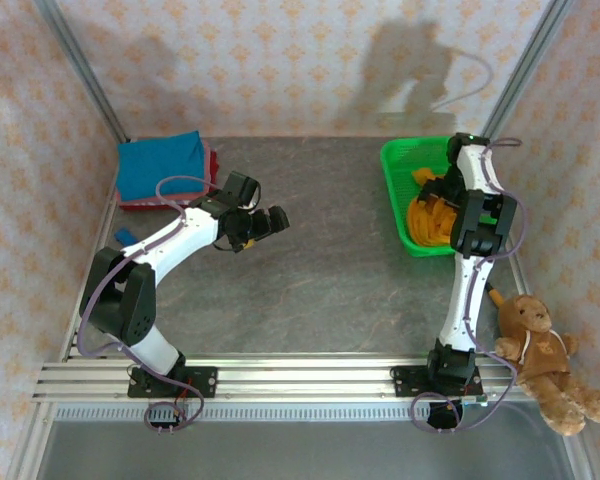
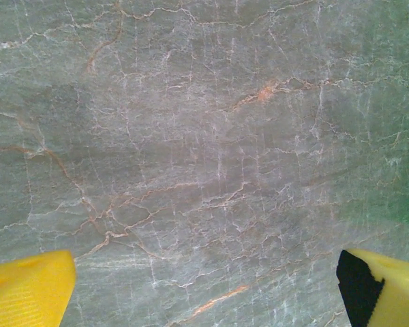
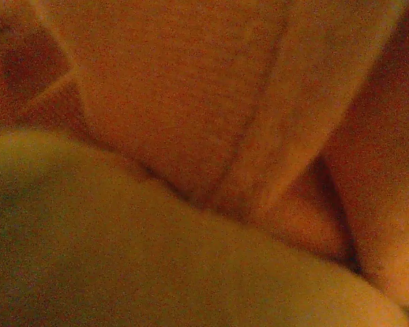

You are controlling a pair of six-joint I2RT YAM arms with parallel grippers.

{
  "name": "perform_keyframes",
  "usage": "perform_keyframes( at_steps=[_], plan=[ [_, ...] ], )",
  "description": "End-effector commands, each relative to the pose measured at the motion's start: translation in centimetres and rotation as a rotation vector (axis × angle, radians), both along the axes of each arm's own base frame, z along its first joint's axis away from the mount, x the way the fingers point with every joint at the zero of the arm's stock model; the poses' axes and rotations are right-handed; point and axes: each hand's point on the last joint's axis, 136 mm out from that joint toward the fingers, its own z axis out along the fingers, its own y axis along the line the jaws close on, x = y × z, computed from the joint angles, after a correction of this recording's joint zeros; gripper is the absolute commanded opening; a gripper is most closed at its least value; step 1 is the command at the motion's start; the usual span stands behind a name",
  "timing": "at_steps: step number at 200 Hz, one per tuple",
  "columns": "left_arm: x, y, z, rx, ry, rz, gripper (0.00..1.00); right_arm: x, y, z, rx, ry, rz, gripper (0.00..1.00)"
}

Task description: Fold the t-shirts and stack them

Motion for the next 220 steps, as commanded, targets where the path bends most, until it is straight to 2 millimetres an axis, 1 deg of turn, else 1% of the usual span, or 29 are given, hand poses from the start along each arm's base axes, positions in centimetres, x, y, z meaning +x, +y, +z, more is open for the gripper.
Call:
perform_keyframes(
  at_steps=[1,18,31,49,62,74,83,91,93,98,101,114,120,127,138,141,142,148,151,170,198,199,206,207,220],
  plan=[
    [-0.2,-0.4,0.2,0.012,0.015,-0.016,0.99,-0.7,-4.1,-1.3,-0.066,0.046,-0.034,0.97],
    [-0.2,-0.5,0.4,0.015,0.016,-0.024,0.99,-0.4,-4.0,-0.4,-0.054,0.027,-0.026,0.95],
    [-0.1,-0.6,0.6,0.016,0.011,-0.027,0.99,-0.2,-3.3,0.6,-0.021,-0.005,-0.024,0.91],
    [0.1,-1.0,1.2,0.010,-0.001,-0.027,0.99,-0.1,-2.4,2.0,-0.008,-0.037,-0.013,0.88],
    [0.3,-1.3,1.7,0.005,-0.014,-0.031,0.99,0.1,-2.0,2.5,0.005,-0.055,-0.007,0.84],
    [0.2,-1.4,1.9,0.004,-0.017,-0.036,0.99,0.1,-1.8,2.5,0.018,-0.059,-0.010,0.77],
    [0.1,-1.5,2.0,0.001,-0.019,-0.040,0.99,0.0,-1.7,2.3,0.023,-0.050,-0.011,0.67],
    [0.0,-1.5,2.1,0.003,-0.020,-0.043,0.99,0.0,-1.7,2.1,0.023,-0.041,-0.009,0.62],
    [0.0,-1.5,2.1,0.003,-0.021,-0.043,0.99,0.0,-1.8,2.1,0.022,-0.039,-0.008,0.59],
    [-0.1,-1.5,2.1,0.004,-0.020,-0.044,0.99,-0.1,-1.8,2.0,0.021,-0.035,-0.008,0.55],
    [-0.2,-1.5,2.1,0.004,-0.020,-0.045,0.99,-0.1,-1.8,2.1,0.020,-0.032,-0.007,0.51],
    [-0.4,-1.3,2.2,0.008,-0.020,-0.048,0.99,-0.1,-1.8,2.8,0.017,-0.037,-0.008,0.41],
    [-0.5,-1.3,2.3,0.007,-0.021,-0.050,1.00,-0.1,-1.7,3.4,0.013,-0.047,-0.006,0.36],
    [-0.6,-1.2,2.4,0.009,-0.023,-0.052,0.99,0.0,-1.7,4.2,0.004,-0.062,-0.003,0.32],
    [-0.7,-1.2,2.7,0.010,-0.027,-0.054,0.99,0.1,-1.7,6.1,-0.025,-0.096,0.002,0.25],
    [-0.7,-1.1,2.7,0.010,-0.029,-0.053,1.00,0.0,-1.7,6.3,-0.029,-0.099,0.003,0.23],
    [-0.7,-1.1,2.8,0.010,-0.030,-0.053,0.99,0.1,-1.6,6.7,-0.032,-0.108,0.006,0.22],
    [-0.7,-1.1,3.1,0.008,-0.036,-0.053,0.99,0.0,-1.5,7.4,-0.042,-0.119,0.006,0.19],
    [-0.7,-1.1,3.2,0.008,-0.038,-0.053,0.99,0.0,-1.4,8.2,-0.051,-0.134,0.008,0.19],
    [-0.7,-0.9,4.1,0.005,-0.060,-0.048,0.99,-0.1,-0.6,11.1,-0.084,-0.195,0.022,0.15],
    [-1.1,-0.5,5.4,-0.002,-0.081,-0.050,0.99,-0.5,0.9,15.3,-0.137,-0.285,0.047,0.13],
    [-1.1,-0.5,5.4,-0.002,-0.082,-0.050,0.99,-0.6,1.0,15.7,-0.140,-0.293,0.051,0.13],
    [-1.3,-0.3,5.8,-0.003,-0.086,-0.052,0.99,-0.8,1.3,16.7,-0.146,-0.314,0.051,0.13],
    [-1.3,-0.3,5.8,-0.004,-0.087,-0.053,0.99,-0.8,1.4,17.1,-0.148,-0.323,0.052,0.13],
    [-1.7,0.2,6.6,-0.003,-0.096,-0.056,1.00,-1.2,2.1,19.4,-0.152,-0.375,0.056,0.13]
  ],
)
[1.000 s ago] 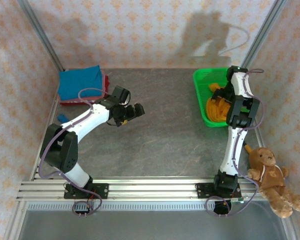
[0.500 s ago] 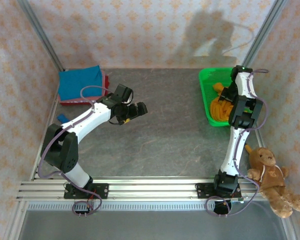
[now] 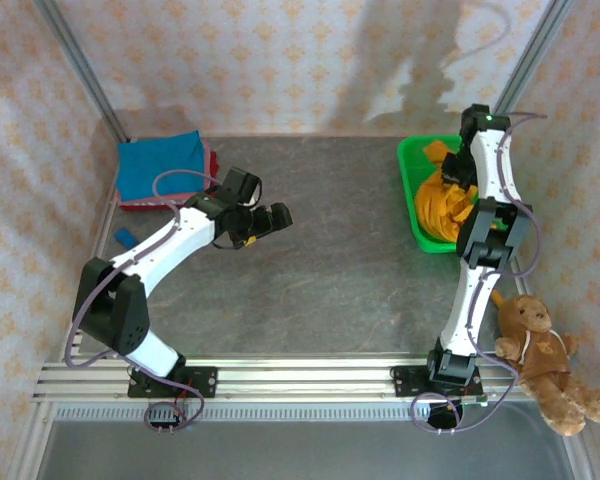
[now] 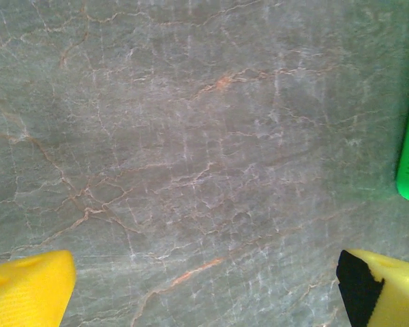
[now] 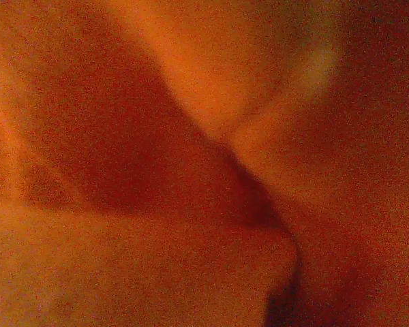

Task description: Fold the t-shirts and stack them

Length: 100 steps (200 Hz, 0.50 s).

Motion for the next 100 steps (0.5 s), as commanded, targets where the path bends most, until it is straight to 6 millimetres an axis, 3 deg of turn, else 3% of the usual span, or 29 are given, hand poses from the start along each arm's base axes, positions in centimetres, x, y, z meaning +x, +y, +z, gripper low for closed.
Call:
perform_keyframes(
  at_steps=[1,54,74,100],
  plan=[
    [-0.7,1.1,2.7,0.014,-0.043,-0.017,0.99,-1.3,0.6,6.3,-0.061,-0.126,-0.011,0.13],
    [-1.5,4.4,5.8,0.020,-0.093,0.025,0.99,-5.4,5.3,17.7,-0.003,-0.410,0.077,0.14],
    [-2.1,5.8,6.0,0.041,-0.089,0.035,0.99,-7.8,8.1,22.0,0.045,-0.536,0.141,0.14],
    [-3.1,7.5,5.6,0.055,-0.073,0.060,1.00,-11.0,12.6,25.9,0.127,-0.650,0.239,0.15]
  ],
)
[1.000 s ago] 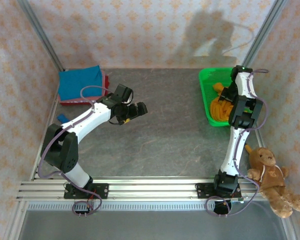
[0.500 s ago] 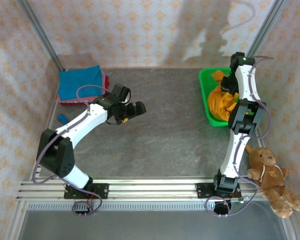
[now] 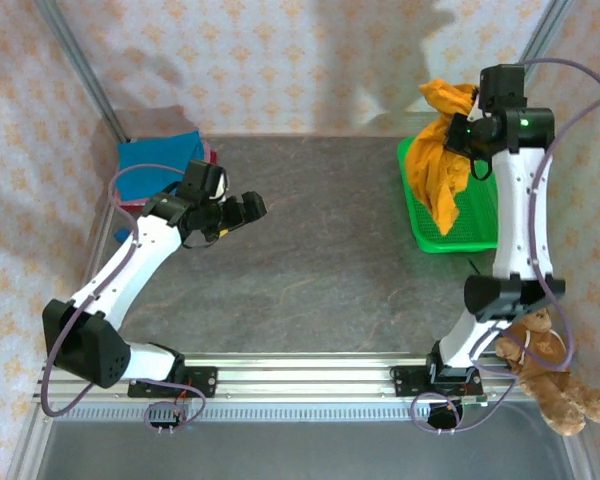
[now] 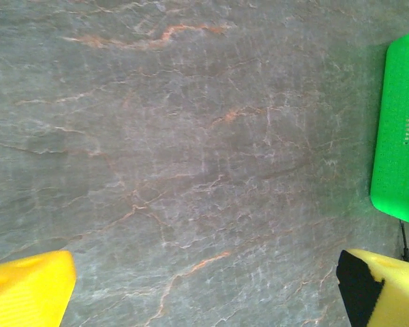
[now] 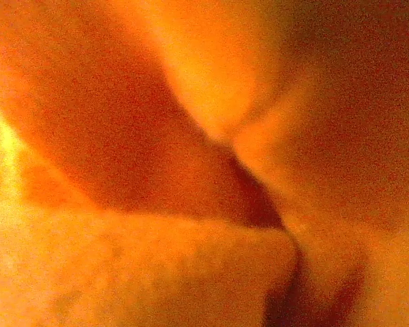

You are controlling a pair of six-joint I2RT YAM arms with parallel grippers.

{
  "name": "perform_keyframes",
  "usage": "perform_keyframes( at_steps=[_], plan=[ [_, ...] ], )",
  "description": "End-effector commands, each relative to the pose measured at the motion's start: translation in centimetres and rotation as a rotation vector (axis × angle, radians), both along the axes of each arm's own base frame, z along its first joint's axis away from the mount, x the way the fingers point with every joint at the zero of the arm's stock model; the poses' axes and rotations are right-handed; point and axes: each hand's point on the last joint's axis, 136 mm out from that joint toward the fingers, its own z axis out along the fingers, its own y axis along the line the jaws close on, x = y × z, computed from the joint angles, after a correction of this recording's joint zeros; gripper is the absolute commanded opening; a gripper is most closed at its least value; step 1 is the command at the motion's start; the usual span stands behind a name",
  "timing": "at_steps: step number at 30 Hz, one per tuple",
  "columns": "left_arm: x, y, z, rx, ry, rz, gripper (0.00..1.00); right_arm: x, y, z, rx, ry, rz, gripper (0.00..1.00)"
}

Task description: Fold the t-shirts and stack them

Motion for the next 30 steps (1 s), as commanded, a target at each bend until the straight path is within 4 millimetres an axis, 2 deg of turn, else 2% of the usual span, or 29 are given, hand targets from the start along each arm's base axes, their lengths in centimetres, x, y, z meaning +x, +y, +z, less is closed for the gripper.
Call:
perform_keyframes(
  at_steps=[1,3,5,8,11,12,15,19,22,26,30],
  plan=[
    [-1.7,1.8,-0.1,0.039,0.025,-0.001,0.99,-3.2,4.0,4.2,0.079,-0.120,0.105,0.15],
    [-2.3,2.6,-0.3,0.048,0.037,0.009,0.99,-4.6,6.4,5.0,0.112,-0.143,0.158,0.15],
    [-2.9,3.3,-0.4,0.059,0.042,0.017,0.99,-5.3,8.8,4.7,0.150,-0.131,0.210,0.16],
    [-4.0,4.4,-0.7,0.068,0.055,0.037,0.99,-5.5,13.3,1.3,0.185,-0.032,0.299,0.22],
    [-5.1,5.2,-1.1,0.072,0.065,0.054,0.99,-5.2,17.0,-3.8,0.165,0.113,0.373,0.70],
    [-5.5,5.4,-1.2,0.073,0.068,0.059,1.00,-5.0,18.2,-5.4,0.160,0.161,0.390,0.75],
    [-6.6,5.9,-1.9,0.083,0.086,0.067,0.99,-4.4,20.0,-9.8,0.173,0.301,0.391,0.79],
    [-8.1,6.3,-3.3,0.101,0.124,0.072,0.99,-4.4,20.4,-14.1,0.161,0.442,0.357,0.80],
    [-8.9,6.0,-4.3,0.086,0.130,0.071,0.99,-4.9,19.5,-16.1,0.123,0.476,0.332,0.80],
    [-8.8,5.0,-5.1,0.087,0.113,0.059,0.98,-6.4,18.1,-18.7,0.079,0.530,0.304,0.80],
    [-7.9,2.9,-6.1,0.086,0.140,0.011,0.96,-8.5,17.6,-21.5,0.090,0.601,0.290,0.77]
  ],
)
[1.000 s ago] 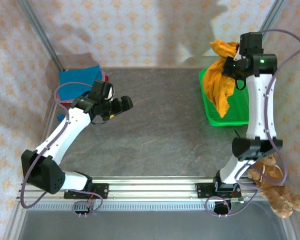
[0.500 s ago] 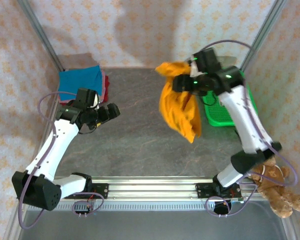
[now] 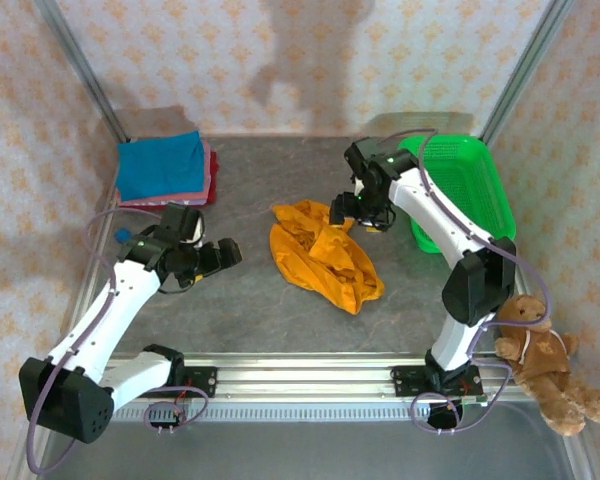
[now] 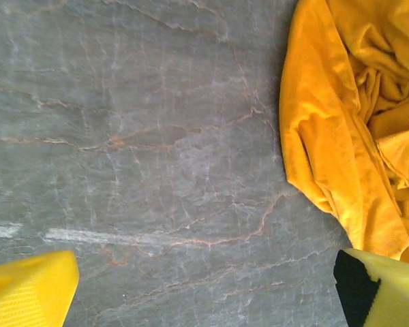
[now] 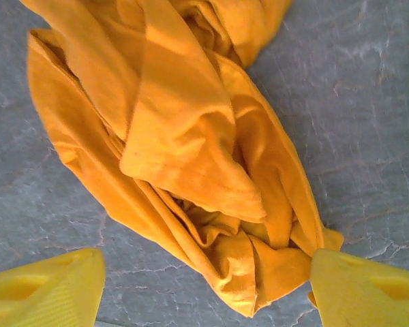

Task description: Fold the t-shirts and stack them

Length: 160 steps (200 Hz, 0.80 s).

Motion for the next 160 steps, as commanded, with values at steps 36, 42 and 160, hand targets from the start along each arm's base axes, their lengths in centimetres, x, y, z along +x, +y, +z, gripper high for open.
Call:
perform_keyframes(
  at_steps=[36,42,160],
  plan=[
    [4.1,-4.5,-2.2,0.019,0.012,-0.076,0.89,-4.5,-2.7,-3.8,-0.052,0.083,-0.072,0.71],
    [4.4,-5.0,-2.6,0.025,0.022,-0.085,0.88,-5.0,-2.9,-4.3,-0.053,0.096,-0.081,0.69],
    [11.9,-9.5,-7.6,0.067,0.123,-0.177,0.66,-8.2,-7.5,-9.3,-0.232,0.170,-0.104,0.55]
  ],
)
